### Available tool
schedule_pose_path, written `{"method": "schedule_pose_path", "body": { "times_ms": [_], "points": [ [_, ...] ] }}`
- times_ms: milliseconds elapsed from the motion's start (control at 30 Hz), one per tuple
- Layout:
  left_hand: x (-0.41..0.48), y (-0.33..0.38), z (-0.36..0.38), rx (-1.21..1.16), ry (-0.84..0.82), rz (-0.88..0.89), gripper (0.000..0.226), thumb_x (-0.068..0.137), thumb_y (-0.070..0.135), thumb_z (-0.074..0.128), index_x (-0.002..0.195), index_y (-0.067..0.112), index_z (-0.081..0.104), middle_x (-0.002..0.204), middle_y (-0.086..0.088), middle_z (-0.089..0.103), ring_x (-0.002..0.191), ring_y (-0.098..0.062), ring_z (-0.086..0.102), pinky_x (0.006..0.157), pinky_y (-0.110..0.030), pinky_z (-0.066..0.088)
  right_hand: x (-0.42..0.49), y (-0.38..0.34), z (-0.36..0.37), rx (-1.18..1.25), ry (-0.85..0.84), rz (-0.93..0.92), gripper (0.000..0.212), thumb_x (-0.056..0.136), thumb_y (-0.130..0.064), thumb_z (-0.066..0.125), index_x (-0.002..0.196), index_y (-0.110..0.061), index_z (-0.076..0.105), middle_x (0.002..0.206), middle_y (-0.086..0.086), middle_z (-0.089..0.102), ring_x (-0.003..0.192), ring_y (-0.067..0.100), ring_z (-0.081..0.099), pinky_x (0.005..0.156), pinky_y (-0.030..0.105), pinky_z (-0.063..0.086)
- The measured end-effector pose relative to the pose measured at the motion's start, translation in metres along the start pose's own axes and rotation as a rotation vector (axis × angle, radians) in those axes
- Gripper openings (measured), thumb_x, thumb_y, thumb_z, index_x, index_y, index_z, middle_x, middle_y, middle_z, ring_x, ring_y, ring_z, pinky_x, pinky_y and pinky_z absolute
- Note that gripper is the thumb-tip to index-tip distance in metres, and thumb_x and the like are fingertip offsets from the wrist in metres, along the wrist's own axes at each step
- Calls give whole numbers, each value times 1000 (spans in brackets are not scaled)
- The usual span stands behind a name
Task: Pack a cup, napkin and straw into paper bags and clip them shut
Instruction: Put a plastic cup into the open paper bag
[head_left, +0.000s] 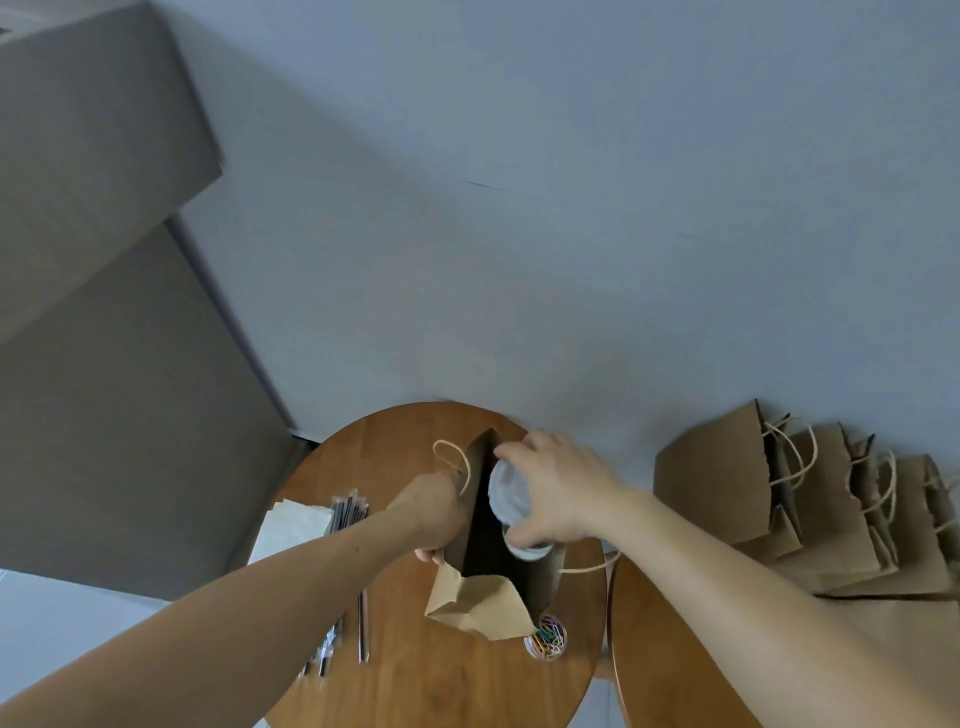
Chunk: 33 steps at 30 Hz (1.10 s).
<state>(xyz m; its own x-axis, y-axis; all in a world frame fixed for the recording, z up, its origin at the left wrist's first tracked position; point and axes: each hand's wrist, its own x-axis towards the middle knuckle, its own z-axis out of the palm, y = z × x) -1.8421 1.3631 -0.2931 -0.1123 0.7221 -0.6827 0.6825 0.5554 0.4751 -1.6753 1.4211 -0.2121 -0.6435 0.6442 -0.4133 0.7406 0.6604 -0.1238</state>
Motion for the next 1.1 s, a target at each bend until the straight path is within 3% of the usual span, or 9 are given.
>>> {"method": "schedule_pose_path", "body": {
  "times_ms": [133,233,367,533,667,800,967,1100],
  "points": [
    [-2,-3,4,-86,-21,21,22,94,11,38,87,5,58,57,-12,70,53,-23,71,55,-31,61,21,-4,36,16,-83,39,96,62,-63,69,144,-28,32,135,6,42,120,31,45,83,39,46],
    [-4,-14,5,-134,10,15,15,92,13,42,91,8,56,63,-13,70,51,-23,71,51,-31,60,37,-9,66,94,-113,158,92,64,-64,69,140,-25,35,130,8,45,114,32,48,78,36,46],
    [-11,-25,7,-94,46,-10,9,91,15,46,97,12,53,76,-11,68,59,-25,72,58,-35,62,55,-19,111,136,-118,228,87,71,-53,74,140,-24,30,134,10,39,121,34,44,93,40,50],
    [-19,-30,7,6,101,-1,18,92,18,47,107,10,53,89,-12,67,75,-29,71,70,-41,62,77,-29,155,140,-176,275,81,78,-42,73,140,-23,24,139,12,34,126,37,41,99,45,45],
    [-21,-28,9,-4,78,-6,16,94,16,44,107,9,51,81,-11,66,63,-27,72,59,-34,62,90,-32,175,127,-203,288,69,87,-34,62,143,-21,23,143,14,33,126,36,41,99,43,44],
    [-21,-28,11,-76,25,-20,7,97,18,42,103,16,45,80,-10,66,50,-18,70,49,-27,59,88,-33,190,70,-227,266,69,88,-41,60,143,-20,24,141,14,35,123,33,45,101,41,42],
    [-18,-32,11,-82,6,-36,5,96,16,39,92,18,43,72,-10,66,49,-18,70,48,-27,58,90,-35,195,83,-201,257,71,85,-46,60,142,-21,26,140,13,35,123,32,44,100,39,43],
    [-20,-34,9,-64,21,-42,10,99,19,44,108,15,46,83,-11,65,53,-19,71,56,-32,62,90,-37,188,86,-241,263,73,87,-43,61,145,-21,24,145,14,31,128,34,41,106,42,39]
  ]
}}
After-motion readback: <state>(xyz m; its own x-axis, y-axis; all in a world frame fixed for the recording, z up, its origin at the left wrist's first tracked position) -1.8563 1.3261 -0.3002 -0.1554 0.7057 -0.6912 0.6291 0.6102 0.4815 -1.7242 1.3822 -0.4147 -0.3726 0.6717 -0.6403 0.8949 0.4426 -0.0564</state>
